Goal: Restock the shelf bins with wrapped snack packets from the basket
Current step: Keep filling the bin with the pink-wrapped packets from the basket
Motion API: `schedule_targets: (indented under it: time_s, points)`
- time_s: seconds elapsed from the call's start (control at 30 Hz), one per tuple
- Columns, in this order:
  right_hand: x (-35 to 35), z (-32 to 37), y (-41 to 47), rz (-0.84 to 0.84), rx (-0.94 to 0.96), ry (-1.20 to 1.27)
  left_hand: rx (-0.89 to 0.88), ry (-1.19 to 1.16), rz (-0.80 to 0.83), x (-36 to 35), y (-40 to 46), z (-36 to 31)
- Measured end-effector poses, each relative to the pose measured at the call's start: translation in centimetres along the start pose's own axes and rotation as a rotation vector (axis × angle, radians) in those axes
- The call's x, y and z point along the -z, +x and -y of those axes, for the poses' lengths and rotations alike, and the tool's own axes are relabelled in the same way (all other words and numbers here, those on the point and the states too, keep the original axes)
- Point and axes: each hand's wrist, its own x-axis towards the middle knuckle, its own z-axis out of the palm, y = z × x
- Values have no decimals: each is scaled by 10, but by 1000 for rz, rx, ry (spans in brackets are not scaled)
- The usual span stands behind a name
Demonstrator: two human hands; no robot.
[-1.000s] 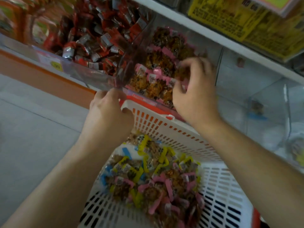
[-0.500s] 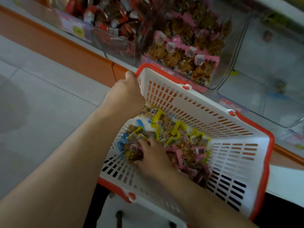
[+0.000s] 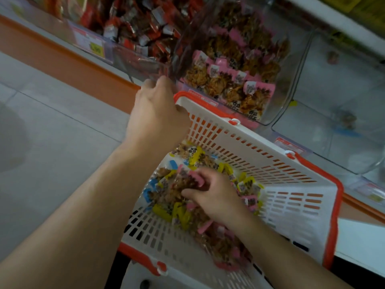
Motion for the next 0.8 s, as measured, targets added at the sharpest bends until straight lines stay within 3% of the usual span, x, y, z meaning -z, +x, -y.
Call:
schedule_targets:
  time_s: [0.07, 0.17, 0.27, 0.4, 0.47, 0.57, 0.7, 0.8]
  points:
    - [30, 22, -15, -81, 33, 74, -38, -110, 4, 1, -4, -7]
    - [66, 43, -35, -157, 122, 208, 5, -233, 172, -3, -13, -20]
    - [87, 50, -47, -239, 264, 233, 28, -280, 236, -8, -17, -30]
    - [103, 44, -38, -481, 596, -166, 289, -665, 574, -14, -19, -46]
    - [110, 41, -30, -537, 703, -351, 220, -718, 687, -20, -21, -50]
    - [123, 40, -25, -474, 675, -310, 84, -760, 610, -27, -20, -49]
    - [139, 38, -27, -260, 548, 33, 68, -763, 533, -32, -14, -50]
    - [145, 40, -24, -258, 512, 164, 54, -739, 554, -36, -13, -55]
